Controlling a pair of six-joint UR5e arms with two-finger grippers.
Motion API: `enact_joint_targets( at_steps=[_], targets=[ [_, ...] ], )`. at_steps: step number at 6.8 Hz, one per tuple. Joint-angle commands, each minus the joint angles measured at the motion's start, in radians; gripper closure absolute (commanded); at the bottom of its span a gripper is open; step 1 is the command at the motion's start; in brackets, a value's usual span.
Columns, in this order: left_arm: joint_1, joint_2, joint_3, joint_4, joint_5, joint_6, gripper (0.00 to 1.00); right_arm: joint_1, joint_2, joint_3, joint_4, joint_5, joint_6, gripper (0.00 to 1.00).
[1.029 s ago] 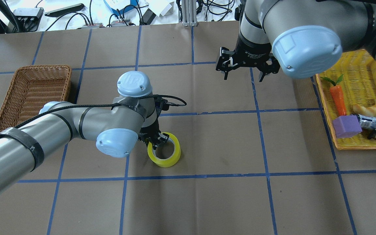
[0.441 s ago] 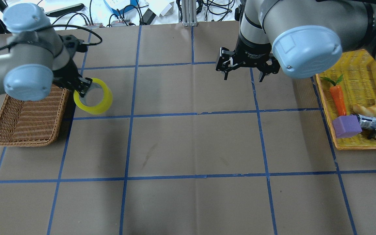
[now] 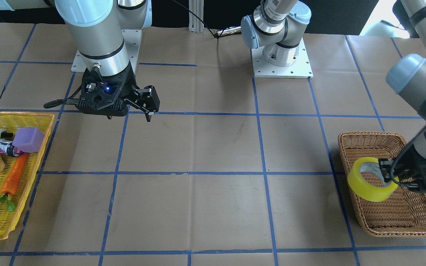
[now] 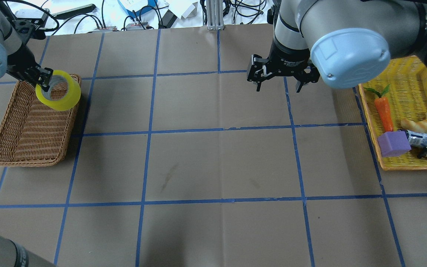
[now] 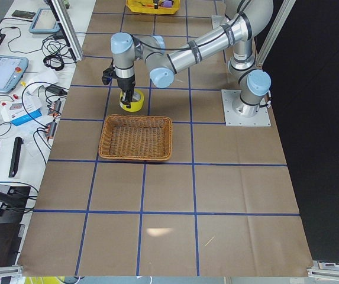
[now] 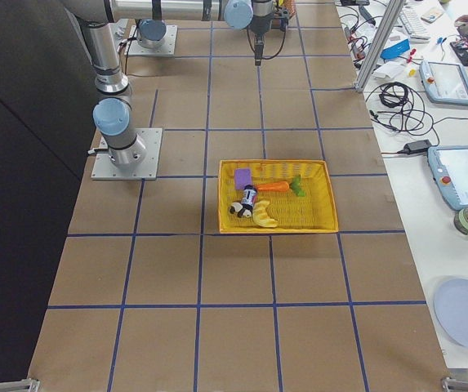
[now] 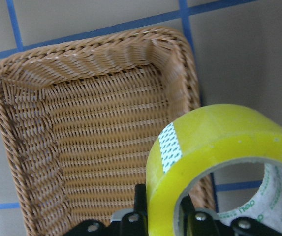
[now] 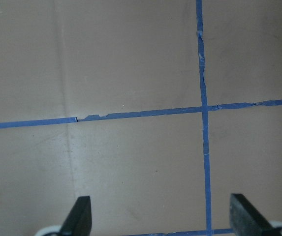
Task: Transfer tape with both arms
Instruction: 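Carry the tape roll with the left gripper into the wicker basket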
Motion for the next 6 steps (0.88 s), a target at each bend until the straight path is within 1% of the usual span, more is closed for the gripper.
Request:
enact_joint_targets(
  at_steps=[1, 2, 3, 4, 5, 6],
  targets=[
    [0.078, -0.122, 0.089, 0.039, -0.004, 0.093, 0.96, -0.077, -0.005, 0.000, 0.053, -0.013, -0.089, 0.00],
    [0.090, -0.177, 0.097, 0.083, -0.003, 0.100, 0.96, -0.080, -0.008, -0.003, 0.055, -0.013, -0.098, 0.00],
    [0.119, -0.214, 0.106, 0.098, 0.003, 0.107, 0.75, -0.082, -0.009, -0.011, 0.055, -0.013, -0.098, 0.00],
    [0.122, -0.211, 0.089, 0.098, 0.003, 0.110, 0.39, -0.088, -0.009, -0.014, 0.053, -0.013, -0.100, 0.00],
    [0.122, -0.204, 0.082, 0.079, 0.000, 0.126, 0.14, -0.083, -0.007, -0.014, 0.052, -0.013, -0.100, 0.00],
    [0.109, -0.164, 0.071, 0.028, -0.003, 0.121, 0.00, -0.085, -0.007, -0.015, 0.050, -0.013, -0.100, 0.00]
  ],
)
